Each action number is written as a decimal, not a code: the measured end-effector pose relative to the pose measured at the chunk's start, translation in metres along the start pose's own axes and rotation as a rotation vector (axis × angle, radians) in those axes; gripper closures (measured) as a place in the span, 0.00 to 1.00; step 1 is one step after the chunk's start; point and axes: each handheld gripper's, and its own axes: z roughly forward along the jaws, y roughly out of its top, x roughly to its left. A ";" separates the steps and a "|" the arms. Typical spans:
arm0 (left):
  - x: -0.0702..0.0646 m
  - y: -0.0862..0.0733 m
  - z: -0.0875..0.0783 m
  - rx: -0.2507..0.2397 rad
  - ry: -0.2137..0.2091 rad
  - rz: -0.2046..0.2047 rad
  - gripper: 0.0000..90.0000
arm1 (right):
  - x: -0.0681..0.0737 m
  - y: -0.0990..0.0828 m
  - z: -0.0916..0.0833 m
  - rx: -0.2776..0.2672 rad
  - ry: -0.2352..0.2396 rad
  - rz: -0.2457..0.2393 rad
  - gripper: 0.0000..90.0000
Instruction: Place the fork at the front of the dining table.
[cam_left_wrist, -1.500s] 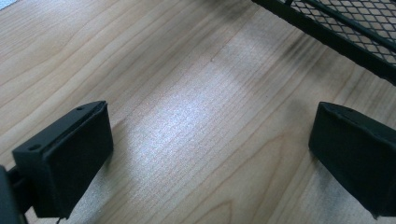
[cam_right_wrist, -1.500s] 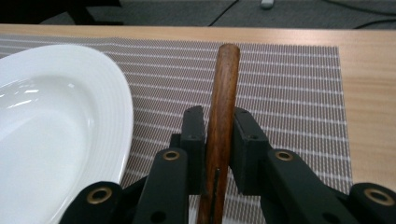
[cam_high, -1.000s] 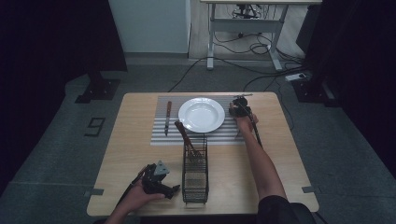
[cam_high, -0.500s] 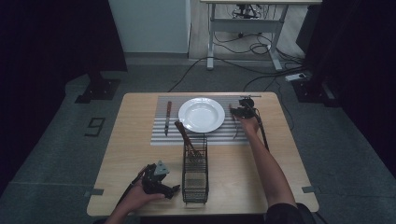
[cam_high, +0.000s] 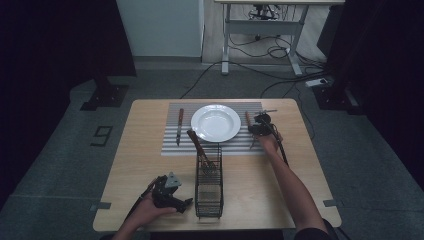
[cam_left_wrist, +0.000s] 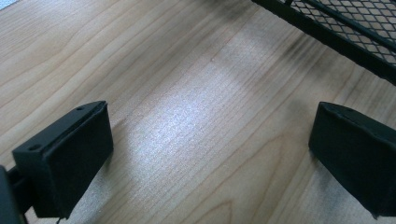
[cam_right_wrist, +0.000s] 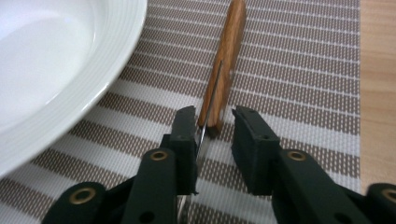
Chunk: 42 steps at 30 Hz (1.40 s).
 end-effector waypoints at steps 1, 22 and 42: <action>0.000 0.000 0.000 0.000 -0.001 0.000 0.00 | 0.000 0.000 0.001 -0.006 -0.006 -0.002 0.81; 0.000 0.000 0.000 0.000 -0.001 0.000 0.00 | -0.009 0.014 0.022 -0.069 0.013 0.086 0.82; 0.000 0.000 0.000 0.000 0.000 0.000 0.00 | -0.016 0.009 -0.009 -0.097 -0.007 0.023 0.60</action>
